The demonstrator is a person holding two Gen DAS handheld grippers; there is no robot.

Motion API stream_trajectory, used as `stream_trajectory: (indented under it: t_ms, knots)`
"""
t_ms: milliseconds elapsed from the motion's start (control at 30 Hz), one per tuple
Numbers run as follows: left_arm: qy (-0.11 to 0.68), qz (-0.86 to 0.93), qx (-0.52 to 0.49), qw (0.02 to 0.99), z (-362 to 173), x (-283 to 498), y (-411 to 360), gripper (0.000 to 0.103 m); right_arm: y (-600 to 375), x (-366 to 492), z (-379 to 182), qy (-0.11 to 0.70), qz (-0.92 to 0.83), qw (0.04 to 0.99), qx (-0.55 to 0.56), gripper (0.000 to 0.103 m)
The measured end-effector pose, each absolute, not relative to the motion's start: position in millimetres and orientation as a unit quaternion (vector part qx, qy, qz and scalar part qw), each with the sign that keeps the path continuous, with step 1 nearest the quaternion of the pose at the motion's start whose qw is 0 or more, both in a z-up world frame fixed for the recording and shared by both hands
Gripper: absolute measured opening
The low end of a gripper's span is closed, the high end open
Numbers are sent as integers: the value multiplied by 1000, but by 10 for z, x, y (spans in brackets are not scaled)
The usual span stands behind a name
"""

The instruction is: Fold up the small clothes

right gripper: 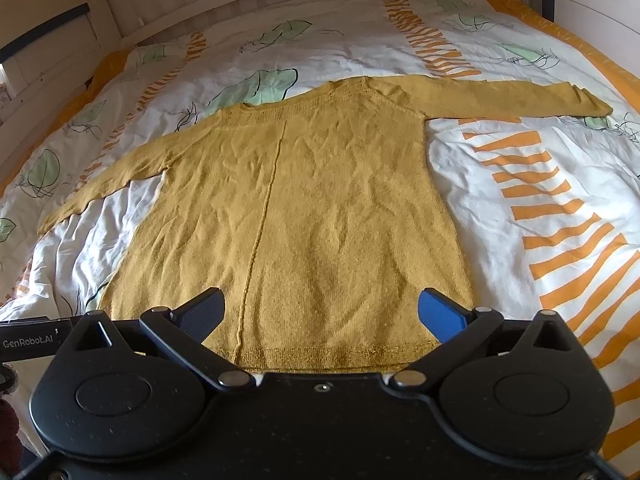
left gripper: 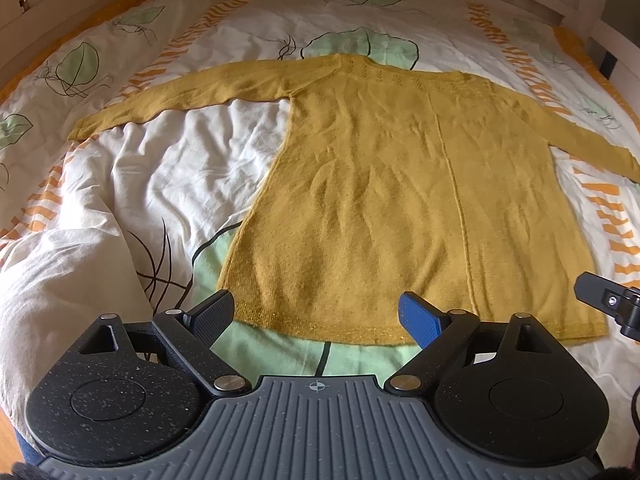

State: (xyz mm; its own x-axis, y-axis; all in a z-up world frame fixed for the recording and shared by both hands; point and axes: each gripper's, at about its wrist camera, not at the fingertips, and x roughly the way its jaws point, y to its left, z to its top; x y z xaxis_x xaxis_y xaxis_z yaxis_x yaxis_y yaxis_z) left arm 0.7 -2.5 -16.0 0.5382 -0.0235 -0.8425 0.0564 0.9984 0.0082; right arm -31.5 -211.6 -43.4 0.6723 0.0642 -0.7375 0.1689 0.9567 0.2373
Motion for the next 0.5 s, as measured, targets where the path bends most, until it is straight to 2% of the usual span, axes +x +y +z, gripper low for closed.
stream_trajectory:
  t_ms: [500]
  knots:
    - [486,-19,20,873,-204,53,8,90,-2084,-252,-463,413,-25,900,140,102]
